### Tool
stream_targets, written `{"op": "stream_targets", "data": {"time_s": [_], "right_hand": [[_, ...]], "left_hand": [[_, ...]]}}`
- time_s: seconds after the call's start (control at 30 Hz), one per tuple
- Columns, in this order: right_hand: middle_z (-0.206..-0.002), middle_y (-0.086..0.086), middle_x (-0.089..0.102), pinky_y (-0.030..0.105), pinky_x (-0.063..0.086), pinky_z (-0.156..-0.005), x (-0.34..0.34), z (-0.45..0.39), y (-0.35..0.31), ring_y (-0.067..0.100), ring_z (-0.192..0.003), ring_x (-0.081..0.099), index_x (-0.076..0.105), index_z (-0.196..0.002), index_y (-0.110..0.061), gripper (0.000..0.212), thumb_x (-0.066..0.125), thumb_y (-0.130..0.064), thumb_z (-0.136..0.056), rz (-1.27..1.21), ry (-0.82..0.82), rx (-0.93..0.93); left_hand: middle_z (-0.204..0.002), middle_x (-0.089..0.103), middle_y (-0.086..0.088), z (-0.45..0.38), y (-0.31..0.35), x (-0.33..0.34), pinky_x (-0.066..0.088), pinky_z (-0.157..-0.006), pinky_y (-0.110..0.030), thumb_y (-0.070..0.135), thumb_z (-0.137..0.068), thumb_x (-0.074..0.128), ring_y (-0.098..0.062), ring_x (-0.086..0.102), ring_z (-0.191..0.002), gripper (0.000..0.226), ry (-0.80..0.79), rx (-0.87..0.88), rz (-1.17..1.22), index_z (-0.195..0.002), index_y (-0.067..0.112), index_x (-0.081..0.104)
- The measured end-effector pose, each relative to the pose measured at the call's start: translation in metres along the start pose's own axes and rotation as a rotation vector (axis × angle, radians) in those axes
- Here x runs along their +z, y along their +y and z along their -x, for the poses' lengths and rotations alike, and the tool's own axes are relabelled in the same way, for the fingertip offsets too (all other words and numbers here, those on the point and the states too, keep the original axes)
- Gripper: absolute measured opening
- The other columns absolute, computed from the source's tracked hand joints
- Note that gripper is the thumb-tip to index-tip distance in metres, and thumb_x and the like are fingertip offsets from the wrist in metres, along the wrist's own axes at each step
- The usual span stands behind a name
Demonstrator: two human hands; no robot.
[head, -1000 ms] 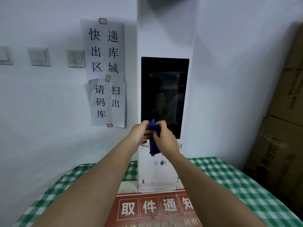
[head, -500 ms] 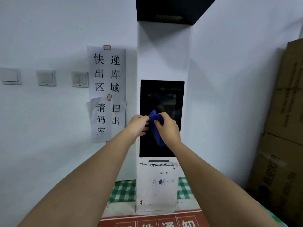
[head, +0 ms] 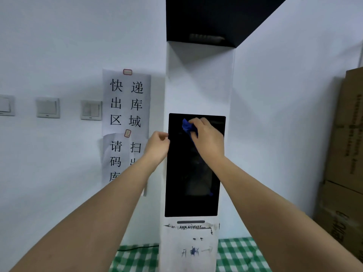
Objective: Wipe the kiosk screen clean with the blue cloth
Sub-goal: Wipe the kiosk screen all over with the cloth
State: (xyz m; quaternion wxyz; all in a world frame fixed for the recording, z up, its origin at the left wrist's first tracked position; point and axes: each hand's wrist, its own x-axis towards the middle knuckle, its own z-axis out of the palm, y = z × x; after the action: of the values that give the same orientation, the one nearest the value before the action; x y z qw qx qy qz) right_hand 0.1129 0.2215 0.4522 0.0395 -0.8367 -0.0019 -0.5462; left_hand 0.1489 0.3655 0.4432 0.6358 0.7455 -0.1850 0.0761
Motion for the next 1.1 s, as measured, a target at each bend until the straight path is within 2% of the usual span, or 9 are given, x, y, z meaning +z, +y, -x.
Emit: {"op": "stream_targets", "data": {"time_s": [0.07, 0.17, 0.27, 0.33, 0.63, 0.7, 0.87, 1.0, 1.1], "right_hand": [[-0.086, 0.006, 0.063, 0.026, 0.036, -0.042, 0.006, -0.018, -0.002, 0.026, -0.058, 0.058, 0.066, -0.100, -0.012, 0.028, 0.069, -0.003, -0.073, 0.148, 0.099, -0.153], [-0.078, 0.006, 0.061, 0.023, 0.025, -0.043, 0.011, -0.039, -0.012, 0.023, -0.054, 0.052, 0.068, -0.089, -0.012, 0.035, 0.077, 0.001, -0.058, 0.350, 0.172, -0.319], [-0.075, 0.004, 0.059, 0.024, 0.028, -0.042, 0.020, -0.046, -0.018, 0.021, -0.058, 0.051, 0.066, -0.081, -0.012, 0.031, 0.077, 0.002, -0.055, 0.440, 0.154, -0.406], [-0.073, 0.003, 0.059, 0.024, 0.025, -0.043, 0.029, -0.043, -0.018, 0.021, -0.059, 0.051, 0.065, -0.077, -0.012, 0.027, 0.074, 0.002, -0.056, 0.451, 0.132, -0.443], [-0.080, 0.007, 0.063, 0.023, 0.025, -0.042, 0.031, -0.020, 0.001, 0.025, -0.067, 0.057, 0.070, -0.084, -0.009, 0.027, 0.071, 0.003, -0.060, 0.422, 0.055, -0.646], [-0.078, 0.006, 0.063, 0.022, 0.022, -0.042, 0.025, -0.035, -0.002, 0.024, -0.065, 0.057, 0.070, -0.078, -0.011, 0.025, 0.075, 0.002, -0.057, 0.445, 0.078, -0.546], [-0.080, 0.008, 0.062, 0.021, 0.025, -0.039, 0.043, -0.033, -0.017, 0.026, -0.067, 0.056, 0.069, -0.078, -0.008, 0.028, 0.078, 0.004, -0.054, 0.322, 0.120, -0.272], [-0.083, 0.007, 0.061, 0.023, 0.026, -0.039, 0.044, -0.019, -0.011, 0.026, -0.072, 0.057, 0.070, -0.088, -0.009, 0.023, 0.061, -0.001, -0.068, 0.379, 0.049, -0.589], [-0.080, 0.004, 0.062, 0.022, 0.021, -0.041, 0.030, -0.034, -0.002, 0.024, -0.069, 0.058, 0.071, -0.084, -0.015, 0.024, 0.053, -0.008, -0.071, 0.482, 0.097, -0.595]], "left_hand": [[-0.144, 0.041, -0.008, -0.010, 0.000, -0.005, 0.037, -0.087, -0.027, 0.010, -0.096, 0.042, -0.022, 0.048, -0.122, 0.044, 0.025, 0.022, -0.080, -0.140, 0.013, 0.039], [-0.151, 0.030, -0.010, -0.023, 0.000, -0.005, 0.032, -0.086, -0.026, 0.010, -0.095, 0.043, -0.025, 0.042, -0.129, 0.058, -0.042, -0.014, -0.113, -0.149, 0.013, 0.021], [-0.132, 0.048, -0.005, -0.028, -0.002, 0.000, 0.033, -0.086, -0.025, 0.009, -0.094, 0.043, -0.024, 0.046, -0.121, 0.065, -0.131, -0.041, -0.096, -0.152, 0.013, 0.013], [-0.114, 0.054, -0.001, -0.030, -0.007, 0.004, 0.039, -0.087, -0.027, 0.009, -0.092, 0.045, -0.020, 0.051, -0.109, 0.065, -0.145, -0.035, -0.097, -0.150, 0.013, 0.018], [-0.113, 0.050, -0.006, -0.028, -0.014, 0.008, 0.041, -0.070, -0.025, 0.003, -0.088, 0.045, -0.020, 0.050, -0.098, 0.052, -0.163, 0.013, -0.093, -0.137, 0.011, 0.035], [-0.114, 0.055, -0.008, -0.029, -0.016, 0.007, 0.046, -0.075, -0.027, 0.002, -0.085, 0.045, -0.022, 0.055, -0.099, 0.049, -0.172, 0.007, -0.080, -0.133, 0.011, 0.038], [-0.096, 0.055, -0.003, -0.027, -0.017, 0.009, 0.042, -0.061, -0.022, 0.000, -0.084, 0.045, -0.015, 0.055, -0.081, 0.040, -0.166, 0.020, -0.047, -0.122, 0.012, 0.042], [-0.089, 0.052, -0.001, -0.025, -0.017, 0.012, 0.040, -0.064, -0.022, -0.004, -0.084, 0.043, -0.013, 0.050, -0.077, 0.041, -0.148, 0.030, -0.048, -0.118, 0.018, 0.039], [-0.114, 0.057, -0.011, -0.024, -0.019, 0.012, 0.048, -0.075, -0.028, 0.000, -0.080, 0.046, -0.022, 0.057, -0.098, 0.057, -0.157, 0.019, -0.020, -0.134, 0.014, 0.035]]}}
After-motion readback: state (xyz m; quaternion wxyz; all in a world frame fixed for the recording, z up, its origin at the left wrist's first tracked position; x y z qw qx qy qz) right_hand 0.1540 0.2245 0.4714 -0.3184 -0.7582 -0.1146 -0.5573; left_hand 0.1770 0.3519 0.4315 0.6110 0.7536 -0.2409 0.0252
